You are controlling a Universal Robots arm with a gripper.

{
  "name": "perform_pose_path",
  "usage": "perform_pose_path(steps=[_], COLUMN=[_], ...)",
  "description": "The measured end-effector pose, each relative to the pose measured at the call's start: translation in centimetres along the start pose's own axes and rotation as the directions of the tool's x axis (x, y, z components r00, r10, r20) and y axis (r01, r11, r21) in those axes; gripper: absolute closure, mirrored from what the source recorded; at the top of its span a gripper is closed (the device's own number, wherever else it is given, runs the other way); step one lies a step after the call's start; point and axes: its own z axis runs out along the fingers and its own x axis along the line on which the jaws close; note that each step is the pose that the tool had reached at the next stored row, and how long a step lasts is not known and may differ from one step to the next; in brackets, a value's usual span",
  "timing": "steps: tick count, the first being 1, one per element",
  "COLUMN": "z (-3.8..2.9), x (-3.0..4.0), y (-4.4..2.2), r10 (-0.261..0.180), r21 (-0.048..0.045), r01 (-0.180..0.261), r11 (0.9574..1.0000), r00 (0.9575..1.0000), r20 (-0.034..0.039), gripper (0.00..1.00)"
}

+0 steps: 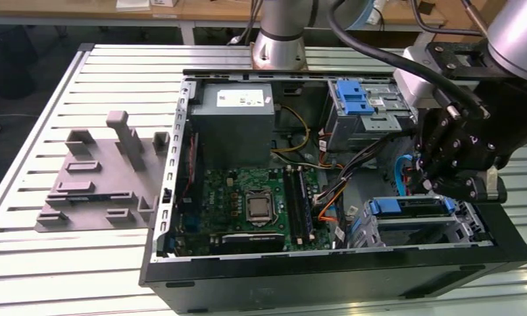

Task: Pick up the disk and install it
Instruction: 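Insert the first disk wire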

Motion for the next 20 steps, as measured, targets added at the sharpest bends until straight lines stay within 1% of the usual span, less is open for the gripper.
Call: perform_pose_path(steps=[6, 8, 10, 12, 20], z=[0.02, 0.05, 0.10, 0.13, 0.15], x=[-0.20, -0.38, -0.77, -0.96, -1.03], y=[-0.95, -1.23, -1.53, -1.62, -1.68], r10=[0.000, 0.000, 0.000, 0.000, 0.000], r21=[0.0000, 0.0000, 0.0000, 0.0000, 0.0000], r01=[0.000, 0.000, 0.000, 0.000, 0.000], r11=[1.0000, 1.0000, 1.0000, 1.0000, 1.0000], r00=[1.0000, 1.0000, 1.0000, 1.0000, 1.0000], r20=[0.0000, 0.0000, 0.0000, 0.0001, 0.0000], gripper=[0.89, 0.89, 0.89, 0.89, 0.89])
